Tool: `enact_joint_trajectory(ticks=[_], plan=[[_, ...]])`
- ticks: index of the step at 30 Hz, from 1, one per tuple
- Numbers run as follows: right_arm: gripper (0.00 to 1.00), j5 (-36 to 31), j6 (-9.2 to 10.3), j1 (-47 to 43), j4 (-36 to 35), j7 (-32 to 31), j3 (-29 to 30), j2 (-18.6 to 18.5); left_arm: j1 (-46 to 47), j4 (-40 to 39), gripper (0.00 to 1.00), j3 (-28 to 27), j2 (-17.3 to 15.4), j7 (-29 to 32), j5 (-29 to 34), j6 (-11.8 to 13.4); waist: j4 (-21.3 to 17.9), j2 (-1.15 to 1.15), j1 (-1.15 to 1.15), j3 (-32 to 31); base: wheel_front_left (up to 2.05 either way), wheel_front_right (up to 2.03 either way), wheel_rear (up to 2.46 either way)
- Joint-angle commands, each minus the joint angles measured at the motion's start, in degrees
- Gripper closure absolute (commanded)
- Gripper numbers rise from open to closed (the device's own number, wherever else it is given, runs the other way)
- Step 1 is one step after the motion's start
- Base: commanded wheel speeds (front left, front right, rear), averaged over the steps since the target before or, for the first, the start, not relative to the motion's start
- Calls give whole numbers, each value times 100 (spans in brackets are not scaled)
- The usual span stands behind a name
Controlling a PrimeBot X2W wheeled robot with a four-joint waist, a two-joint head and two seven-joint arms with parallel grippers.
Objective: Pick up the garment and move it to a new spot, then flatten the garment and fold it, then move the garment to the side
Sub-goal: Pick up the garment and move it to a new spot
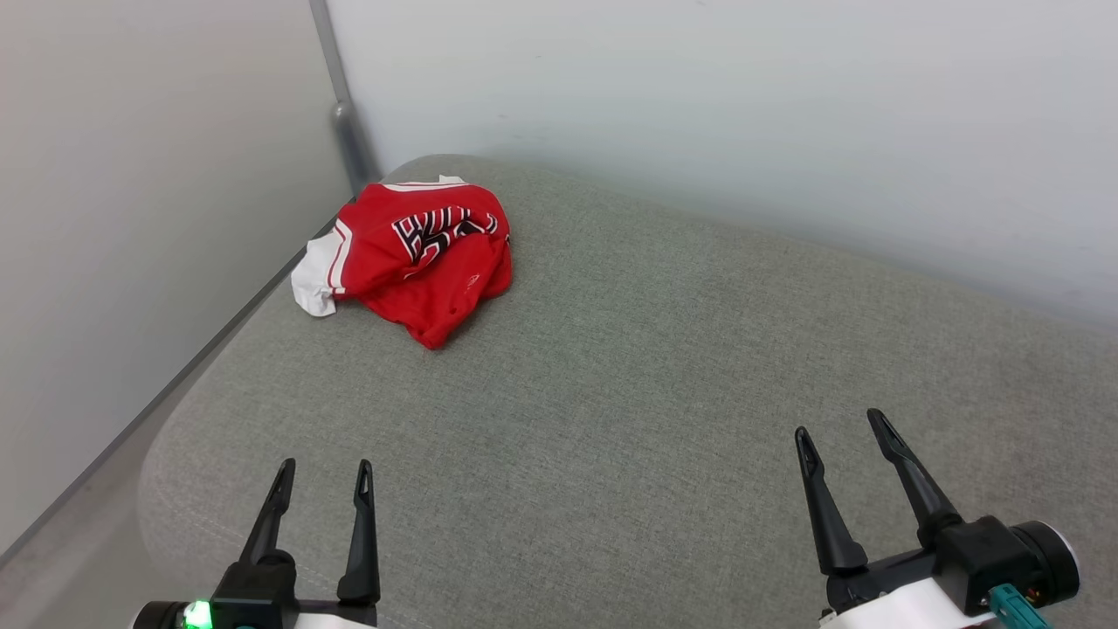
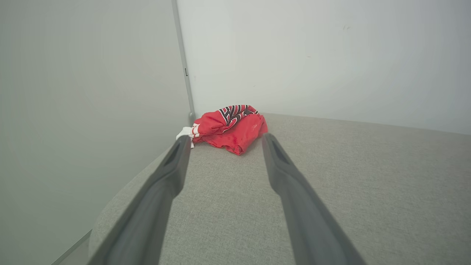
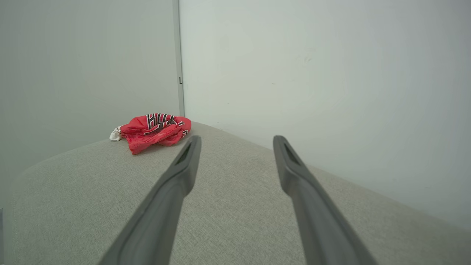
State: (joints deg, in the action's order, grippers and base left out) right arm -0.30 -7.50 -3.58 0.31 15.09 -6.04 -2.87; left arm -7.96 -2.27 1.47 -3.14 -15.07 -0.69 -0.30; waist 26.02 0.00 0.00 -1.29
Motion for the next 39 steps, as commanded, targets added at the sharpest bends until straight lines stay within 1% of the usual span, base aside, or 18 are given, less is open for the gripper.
enact_joint_trajectory(ticks=[1,7,11,14,18,21,23,26,28,30,31,33,36,39], plan=[[0,21,2,-72,8,12,-5,-1,-37,4,0,-30,-19,-16,-17,-21,3,0,0,-1,0,0,0],[0,28,2,-59,19,12,-48,-1,-26,49,0,-93,-10,-16,-66,-128,-38,0,0,14,0,0,0],[0,5,2,18,-15,12,-69,-1,78,-8,0,-133,-5,-16,-63,-178,-144,0,0,124,0,0,0],[0,-124,2,178,-163,12,-91,-2,312,-19,0,-272,4,-15,-210,-269,-286,0,0,404,0,0,0],[0,-367,2,330,-293,12,-64,-2,770,65,0,-358,-85,-15,-329,-489,-469,0,0,855,0,0,0],[0,-514,2,520,-407,12,38,-14,1340,277,0,-447,-304,-16,-516,-620,-608,0,0,1289,0,0,0],[0,-575,2,629,-483,11,70,-92,1760,520,0,-463,-437,-15,-707,-674,-692,0,0,1574,0,0,0],[0,-624,2,772,-607,12,55,-195,2436,1084,0,-346,-899,29,-924,-696,-840,0,0,2006,0,0,0],[0,-638,2,874,-690,12,49,-272,3001,1431,0,-158,-1242,251,-1164,-711,-932,0,0,2272,0,0,0],[0,-655,2,967,-760,12,24,-375,3473,1689,0,172,-1645,623,-1510,-714,-1046,0,0,2545,0,0,0],[0,-662,2,1013,-800,12,16,-415,3711,1772,0,303,-1916,788,-1632,-715,-1111,0,0,2683,0,0,0],[0,-664,2,1114,-873,12,40,-480,4127,1960,0,611,-2310,1177,-1938,-711,-1215,0,0,2927,0,0,0],[0,-768,2,1207,-966,12,40,-610,4700,2236,0,1021,-2833,1863,-2401,-713,-1364,0,0,3240,0,0,0],[0,-753,2,1265,-1041,12,57,-671,5218,2496,0,1242,-3284,2719,-3100,-713,-1517,0,0,3491,0,0,0]])
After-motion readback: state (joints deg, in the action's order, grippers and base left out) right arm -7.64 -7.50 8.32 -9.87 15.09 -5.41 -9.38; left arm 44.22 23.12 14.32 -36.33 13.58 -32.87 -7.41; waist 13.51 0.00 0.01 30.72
